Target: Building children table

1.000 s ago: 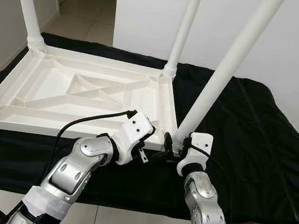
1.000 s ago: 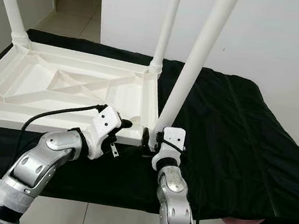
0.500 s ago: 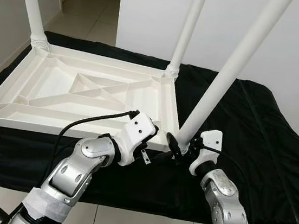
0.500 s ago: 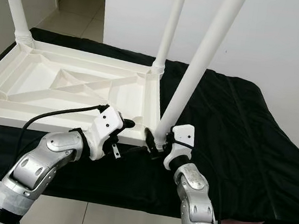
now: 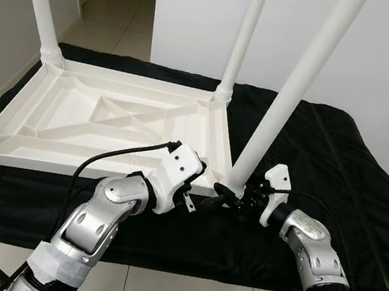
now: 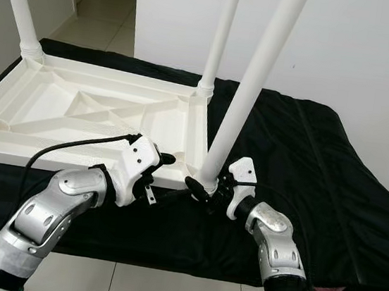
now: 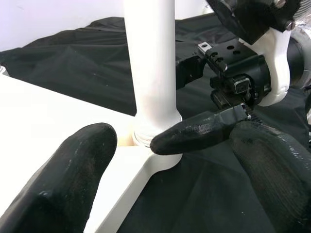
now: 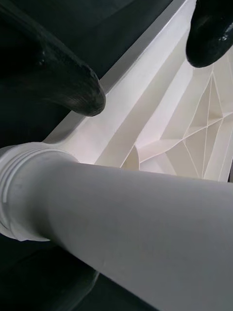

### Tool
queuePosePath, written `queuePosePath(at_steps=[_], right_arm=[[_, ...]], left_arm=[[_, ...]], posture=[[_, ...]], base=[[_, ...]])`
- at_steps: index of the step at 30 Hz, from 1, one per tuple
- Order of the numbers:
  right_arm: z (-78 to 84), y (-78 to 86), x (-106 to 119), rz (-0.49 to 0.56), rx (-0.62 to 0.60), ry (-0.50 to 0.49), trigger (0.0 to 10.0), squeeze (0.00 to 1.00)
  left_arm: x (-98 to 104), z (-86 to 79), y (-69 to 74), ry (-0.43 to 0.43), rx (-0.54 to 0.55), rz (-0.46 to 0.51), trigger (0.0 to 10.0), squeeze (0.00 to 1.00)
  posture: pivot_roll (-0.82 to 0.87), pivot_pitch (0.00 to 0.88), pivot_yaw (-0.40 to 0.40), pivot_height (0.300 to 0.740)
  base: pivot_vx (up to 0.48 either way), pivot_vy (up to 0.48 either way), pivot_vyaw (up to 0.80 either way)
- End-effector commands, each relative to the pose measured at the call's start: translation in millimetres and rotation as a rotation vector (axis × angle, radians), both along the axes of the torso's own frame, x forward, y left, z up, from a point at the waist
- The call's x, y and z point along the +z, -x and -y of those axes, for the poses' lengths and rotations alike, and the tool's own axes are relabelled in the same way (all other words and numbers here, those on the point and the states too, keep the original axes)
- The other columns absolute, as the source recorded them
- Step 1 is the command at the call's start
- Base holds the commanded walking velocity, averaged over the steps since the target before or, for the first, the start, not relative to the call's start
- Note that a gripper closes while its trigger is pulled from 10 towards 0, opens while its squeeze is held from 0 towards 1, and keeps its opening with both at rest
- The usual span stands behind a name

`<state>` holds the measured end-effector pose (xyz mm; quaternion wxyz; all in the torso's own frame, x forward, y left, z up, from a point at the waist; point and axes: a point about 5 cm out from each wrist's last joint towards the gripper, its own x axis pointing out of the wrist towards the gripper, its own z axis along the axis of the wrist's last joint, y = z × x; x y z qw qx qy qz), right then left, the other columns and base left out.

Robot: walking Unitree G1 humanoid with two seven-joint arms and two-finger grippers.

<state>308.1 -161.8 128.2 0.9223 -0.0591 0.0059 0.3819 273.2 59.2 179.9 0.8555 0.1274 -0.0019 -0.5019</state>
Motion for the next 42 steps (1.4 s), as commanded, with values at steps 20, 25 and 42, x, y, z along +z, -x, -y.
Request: queuePosePath(at_steps=[20,25,42], right_arm=[[-11.8,-30.5,-11,-0.011,0.055,0.046,0.0,0.0],[-6.8,-28.8,-15,-0.016,0.056,0.036,0.0,0.0],[0.2,-22.9,-23,-0.049,-0.149,-0.022,10.0,0.0]], left_arm=[[5,-0.2,-2.6,-0.008,0.001,0.01,10.0,0.0],[6,-1.6,-5.2,-0.011,-0.002,0.008,10.0,0.0],[12,-3.6,-12.3,0.002,0.019,0.009,10.0,0.0]], posture=[[0.06,0.0,-0.039,0.74],[0.05,0.0,-0.036,0.74],[0.07,0.0,-0.081,0.74]], base=[[0.0,0.0,0.0],[0.0,0.0,0.0],[0.0,0.0,0.0]])
